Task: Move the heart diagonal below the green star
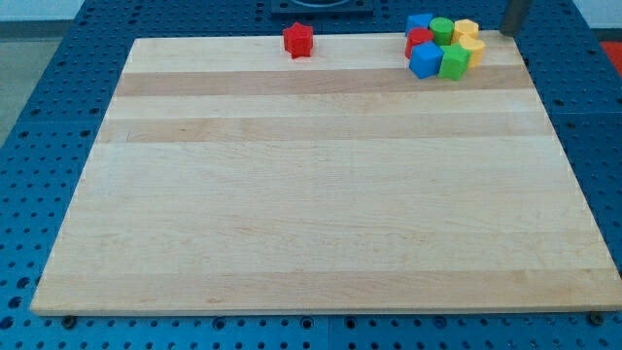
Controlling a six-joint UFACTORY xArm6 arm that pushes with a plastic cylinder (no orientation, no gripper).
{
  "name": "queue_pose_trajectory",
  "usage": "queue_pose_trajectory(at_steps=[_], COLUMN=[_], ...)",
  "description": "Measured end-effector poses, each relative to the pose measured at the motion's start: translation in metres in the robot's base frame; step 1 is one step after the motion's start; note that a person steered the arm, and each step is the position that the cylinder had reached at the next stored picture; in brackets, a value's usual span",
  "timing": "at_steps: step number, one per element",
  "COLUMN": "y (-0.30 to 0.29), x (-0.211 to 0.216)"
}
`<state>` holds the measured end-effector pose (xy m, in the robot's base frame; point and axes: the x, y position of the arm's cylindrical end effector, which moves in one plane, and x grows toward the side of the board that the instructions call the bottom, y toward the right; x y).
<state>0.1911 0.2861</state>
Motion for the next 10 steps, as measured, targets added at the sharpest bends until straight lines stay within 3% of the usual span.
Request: queue_pose_trajectory(at_steps=[2,6,10], y=[-0.027,-0.027,-0.029], x=[0.001,0.003,0.035])
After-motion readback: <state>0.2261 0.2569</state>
